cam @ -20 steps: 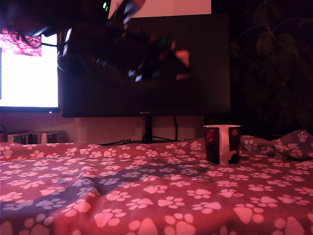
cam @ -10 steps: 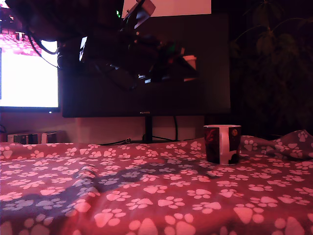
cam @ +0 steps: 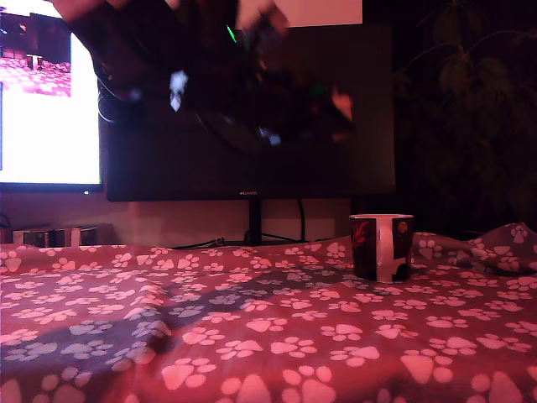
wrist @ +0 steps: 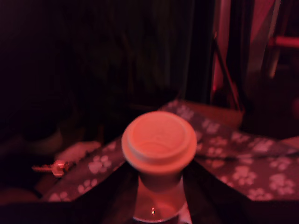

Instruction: Pick up the coffee capsules on the table and drop them inside the coffee cup

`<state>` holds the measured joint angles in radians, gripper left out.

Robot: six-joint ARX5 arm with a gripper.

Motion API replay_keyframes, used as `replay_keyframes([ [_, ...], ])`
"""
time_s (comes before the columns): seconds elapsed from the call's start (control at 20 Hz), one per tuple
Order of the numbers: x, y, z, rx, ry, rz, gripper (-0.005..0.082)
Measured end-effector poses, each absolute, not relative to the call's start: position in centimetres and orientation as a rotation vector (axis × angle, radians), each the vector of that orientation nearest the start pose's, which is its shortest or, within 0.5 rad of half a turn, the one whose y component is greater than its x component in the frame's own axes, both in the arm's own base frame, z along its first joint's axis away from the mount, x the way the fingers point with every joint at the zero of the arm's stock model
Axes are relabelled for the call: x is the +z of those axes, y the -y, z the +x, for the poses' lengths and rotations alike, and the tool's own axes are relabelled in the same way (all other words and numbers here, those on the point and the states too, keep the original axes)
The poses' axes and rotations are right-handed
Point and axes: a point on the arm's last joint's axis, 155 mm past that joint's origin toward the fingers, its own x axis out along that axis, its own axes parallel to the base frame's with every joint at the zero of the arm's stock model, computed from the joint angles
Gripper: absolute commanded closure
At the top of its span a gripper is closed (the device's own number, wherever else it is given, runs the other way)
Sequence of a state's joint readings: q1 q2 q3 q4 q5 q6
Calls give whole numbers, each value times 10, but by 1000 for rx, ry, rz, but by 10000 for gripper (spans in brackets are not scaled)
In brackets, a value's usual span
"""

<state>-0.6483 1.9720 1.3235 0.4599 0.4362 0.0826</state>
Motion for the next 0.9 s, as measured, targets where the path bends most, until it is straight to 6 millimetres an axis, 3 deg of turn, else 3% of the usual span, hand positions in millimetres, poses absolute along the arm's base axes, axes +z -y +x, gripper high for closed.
replay_keyframes([
  [0.45, 197, 445, 440, -1109, -244, 106, 695],
  [0.8, 152, 459, 438, -1122, -444, 133, 695],
  [0.9, 148, 459, 441, -1108, -470, 140, 695],
])
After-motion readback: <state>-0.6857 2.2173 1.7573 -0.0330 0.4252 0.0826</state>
